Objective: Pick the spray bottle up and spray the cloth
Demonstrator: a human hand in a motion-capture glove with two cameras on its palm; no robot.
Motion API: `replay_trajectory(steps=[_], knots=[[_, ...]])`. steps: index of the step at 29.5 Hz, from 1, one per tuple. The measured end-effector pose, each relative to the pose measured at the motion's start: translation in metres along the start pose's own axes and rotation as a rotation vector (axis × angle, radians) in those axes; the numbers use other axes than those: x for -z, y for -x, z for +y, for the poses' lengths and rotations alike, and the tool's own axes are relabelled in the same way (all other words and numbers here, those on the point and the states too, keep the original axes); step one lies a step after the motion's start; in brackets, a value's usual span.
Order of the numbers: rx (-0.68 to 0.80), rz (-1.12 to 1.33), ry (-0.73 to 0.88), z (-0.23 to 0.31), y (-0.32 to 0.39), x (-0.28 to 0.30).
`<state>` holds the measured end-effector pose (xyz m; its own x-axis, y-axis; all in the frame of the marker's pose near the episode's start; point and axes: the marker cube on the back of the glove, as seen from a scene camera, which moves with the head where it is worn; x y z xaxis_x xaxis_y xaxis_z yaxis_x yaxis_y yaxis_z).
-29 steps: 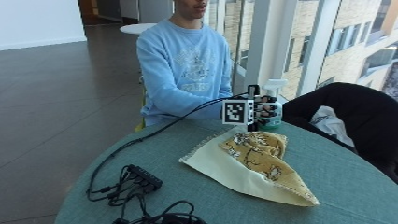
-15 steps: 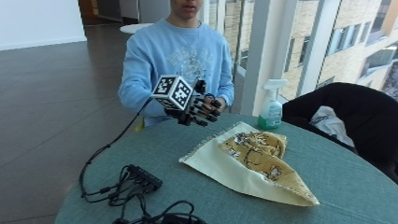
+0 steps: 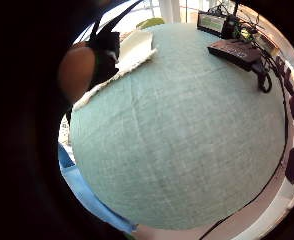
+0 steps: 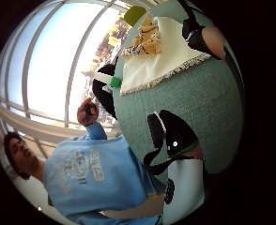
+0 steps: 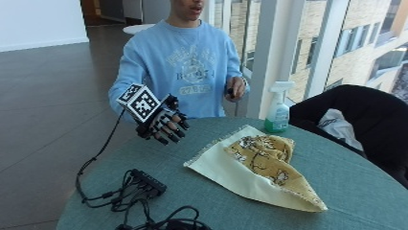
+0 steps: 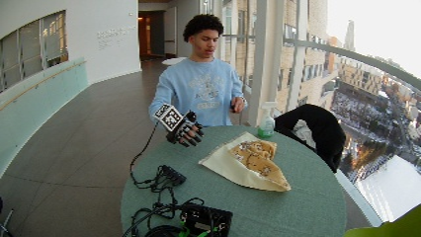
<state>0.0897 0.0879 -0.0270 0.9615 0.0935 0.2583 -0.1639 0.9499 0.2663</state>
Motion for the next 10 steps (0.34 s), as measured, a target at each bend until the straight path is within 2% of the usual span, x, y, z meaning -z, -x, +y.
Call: replay_trajectory(steps=[10], knots=[[-0.005, 0.024, 0.016, 0.008, -0.005, -0.0043]])
